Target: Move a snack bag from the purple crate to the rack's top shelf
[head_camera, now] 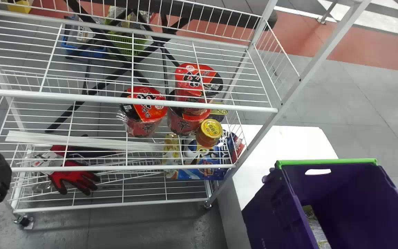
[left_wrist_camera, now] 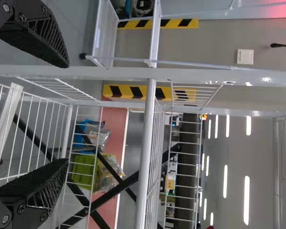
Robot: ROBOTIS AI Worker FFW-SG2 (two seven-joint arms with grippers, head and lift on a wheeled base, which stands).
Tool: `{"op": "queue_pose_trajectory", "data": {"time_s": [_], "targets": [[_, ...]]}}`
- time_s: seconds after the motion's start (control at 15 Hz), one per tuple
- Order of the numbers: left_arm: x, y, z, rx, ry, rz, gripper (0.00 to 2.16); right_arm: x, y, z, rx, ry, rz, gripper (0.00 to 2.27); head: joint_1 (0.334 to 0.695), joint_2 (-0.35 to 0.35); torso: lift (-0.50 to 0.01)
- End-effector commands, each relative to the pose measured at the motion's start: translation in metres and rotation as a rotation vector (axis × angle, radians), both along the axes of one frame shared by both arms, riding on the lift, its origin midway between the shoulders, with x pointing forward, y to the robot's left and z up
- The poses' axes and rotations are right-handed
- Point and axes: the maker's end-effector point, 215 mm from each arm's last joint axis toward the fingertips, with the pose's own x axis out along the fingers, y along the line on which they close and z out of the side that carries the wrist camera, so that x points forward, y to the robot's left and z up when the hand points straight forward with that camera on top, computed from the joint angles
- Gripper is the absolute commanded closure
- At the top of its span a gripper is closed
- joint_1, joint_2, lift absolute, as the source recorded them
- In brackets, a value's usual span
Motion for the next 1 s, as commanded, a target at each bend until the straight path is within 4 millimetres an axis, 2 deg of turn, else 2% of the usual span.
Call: {"op": "queue_pose_trajectory", "data": {"time_s": [0.0,0.13,0.53,0.73,0.93], "targets": [[-0.001,0.0,0.001,0.002,-0.001,0.0,0.12,-0.002,0.001,0.0,0.002,0.019,-0.018,1.01,0.695,-0.35,-0.457],[-0.003,0.001,0.002,0.002,0.0,0.0,0.12,0.0,0.0,0.001,-0.001,0.019,-0.023,1.21,0.695,-0.35,-0.457],[-0.007,0.002,0.002,0.006,0.004,0.004,0.12,0.011,-0.001,0.008,0.0,-0.018,-0.019,1.21,0.695,-0.35,-0.457],[-0.009,-0.006,0.001,0.009,0.006,-0.001,0.12,0.028,-0.002,0.019,0.023,-0.102,0.027,1.21,0.695,-0.35,-0.444],[-0.009,-0.009,0.001,0.006,0.007,0.0,0.12,0.034,-0.004,0.021,0.016,-0.127,0.048,1.21,0.695,-0.35,-0.432]]}}
